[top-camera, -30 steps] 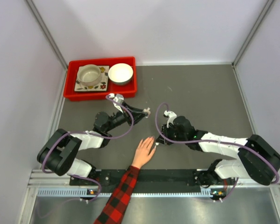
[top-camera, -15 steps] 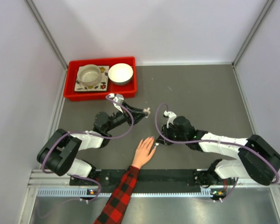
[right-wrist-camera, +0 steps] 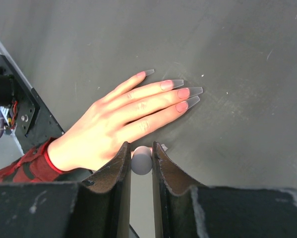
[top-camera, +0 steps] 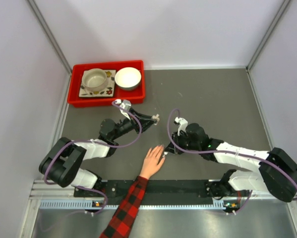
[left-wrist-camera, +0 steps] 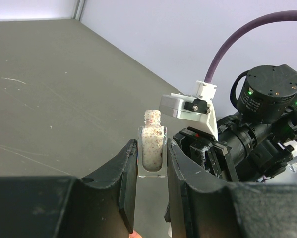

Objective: Paint the nails

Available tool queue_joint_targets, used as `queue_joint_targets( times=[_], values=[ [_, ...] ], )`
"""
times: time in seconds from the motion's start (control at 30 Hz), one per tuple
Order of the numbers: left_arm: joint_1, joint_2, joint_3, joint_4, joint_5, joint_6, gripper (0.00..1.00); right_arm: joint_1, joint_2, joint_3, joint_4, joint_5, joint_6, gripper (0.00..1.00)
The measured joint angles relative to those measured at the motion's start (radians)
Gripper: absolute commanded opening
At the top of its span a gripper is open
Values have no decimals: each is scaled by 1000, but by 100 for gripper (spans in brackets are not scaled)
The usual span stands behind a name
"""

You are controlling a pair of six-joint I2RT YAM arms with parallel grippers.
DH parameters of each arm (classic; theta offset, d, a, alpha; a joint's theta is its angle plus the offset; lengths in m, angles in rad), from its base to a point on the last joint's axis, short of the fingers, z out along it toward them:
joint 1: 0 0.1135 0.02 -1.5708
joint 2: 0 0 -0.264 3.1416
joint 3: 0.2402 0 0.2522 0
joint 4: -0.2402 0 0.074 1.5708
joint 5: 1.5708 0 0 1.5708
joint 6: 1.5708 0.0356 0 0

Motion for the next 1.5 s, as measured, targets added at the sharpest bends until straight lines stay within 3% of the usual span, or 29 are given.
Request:
queue_joint_targets(
  times=[1.5],
  values=[
    [0, -7, 0, 0, 1, 1, 0, 9, 74, 1, -26, 55, -3, 0]
  ],
)
